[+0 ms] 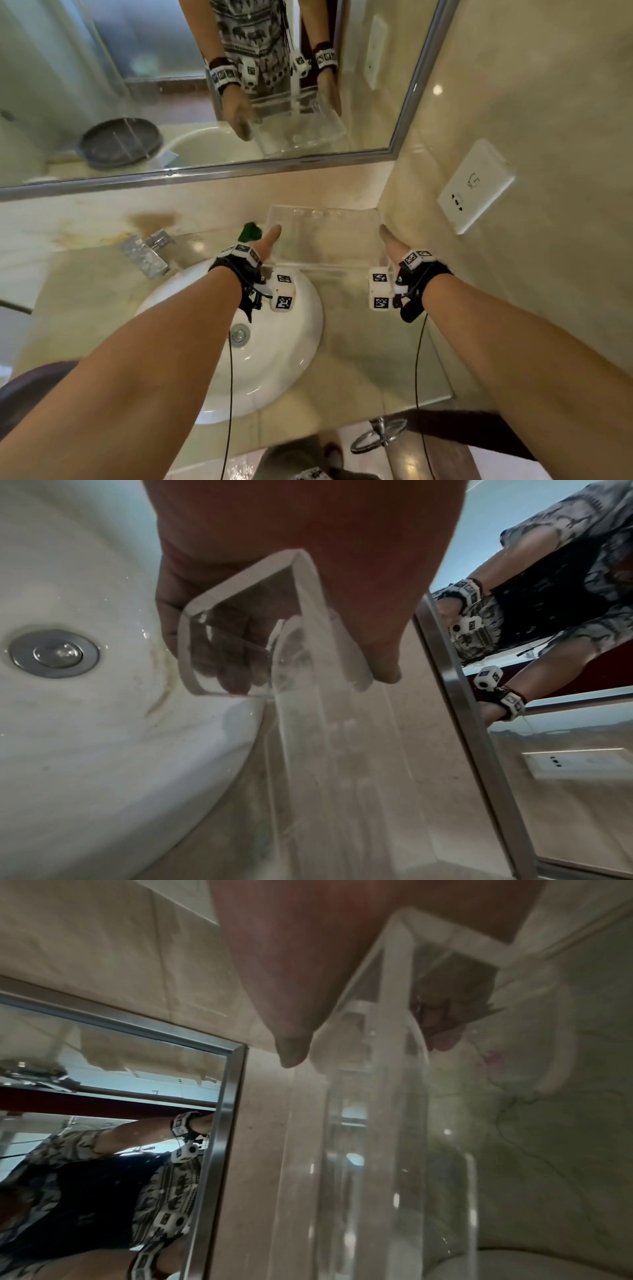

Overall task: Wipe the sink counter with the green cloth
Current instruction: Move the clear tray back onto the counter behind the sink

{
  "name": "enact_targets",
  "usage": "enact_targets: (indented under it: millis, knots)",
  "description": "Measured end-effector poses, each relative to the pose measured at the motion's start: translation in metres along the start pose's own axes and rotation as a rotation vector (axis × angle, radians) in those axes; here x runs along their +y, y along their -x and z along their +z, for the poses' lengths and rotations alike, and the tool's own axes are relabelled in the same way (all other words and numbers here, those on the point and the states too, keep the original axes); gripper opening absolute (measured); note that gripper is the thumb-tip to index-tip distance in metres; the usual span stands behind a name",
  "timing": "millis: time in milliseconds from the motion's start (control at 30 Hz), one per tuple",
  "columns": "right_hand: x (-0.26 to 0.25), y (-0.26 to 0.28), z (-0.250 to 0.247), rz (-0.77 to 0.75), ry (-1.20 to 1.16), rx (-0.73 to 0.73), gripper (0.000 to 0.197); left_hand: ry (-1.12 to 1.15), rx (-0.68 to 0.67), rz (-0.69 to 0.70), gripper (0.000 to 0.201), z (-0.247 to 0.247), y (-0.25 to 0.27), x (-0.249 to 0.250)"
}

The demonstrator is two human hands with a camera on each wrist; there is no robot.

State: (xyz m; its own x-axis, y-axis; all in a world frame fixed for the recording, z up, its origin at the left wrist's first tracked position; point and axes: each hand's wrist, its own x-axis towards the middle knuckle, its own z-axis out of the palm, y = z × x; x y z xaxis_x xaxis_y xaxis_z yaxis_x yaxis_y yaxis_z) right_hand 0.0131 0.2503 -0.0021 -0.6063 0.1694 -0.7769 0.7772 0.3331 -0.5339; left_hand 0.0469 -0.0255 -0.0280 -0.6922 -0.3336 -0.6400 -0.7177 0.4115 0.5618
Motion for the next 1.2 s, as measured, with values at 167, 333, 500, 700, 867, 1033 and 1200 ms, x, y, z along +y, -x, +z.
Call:
enact_targets:
  millis: [167,333,500,700,867,1033,1200]
  knots:
    - [-0.001,-0.049,-0.003,0.048,0.107,0.029,0.112,-0.034,-0.078,-0.115,0.109,0.014,-0.023,0.010]
    - [-0.005,-0.053,-0.007,0.093,0.180,-0.004,0.108,0.002,-0.146,-0.172,0.098,0.026,-0.030,0.026]
    - [-0.011,-0.066,-0.009,0.148,0.218,-0.001,0.102,-0.091,-0.177,-0.176,0.104,0.039,-0.059,0.028]
    - [-0.010,-0.075,-0.015,0.226,0.185,-0.045,0.103,-0.082,-0.208,-0.211,0.094,0.048,-0.074,0.037]
    - [-0.011,-0.090,-0.016,0.202,0.114,0.019,0.096,-0.016,-0.187,-0.216,0.086,0.055,-0.079,0.046]
    - [-0.007,-0.100,-0.022,0.235,-0.048,0.122,0.109,0.031,-0.204,-0.201,0.085,0.059,-0.086,0.052]
    - [0.008,-0.116,-0.018,0.263,-0.228,0.094,0.134,0.080,-0.178,-0.257,0.092,0.064,-0.089,0.055]
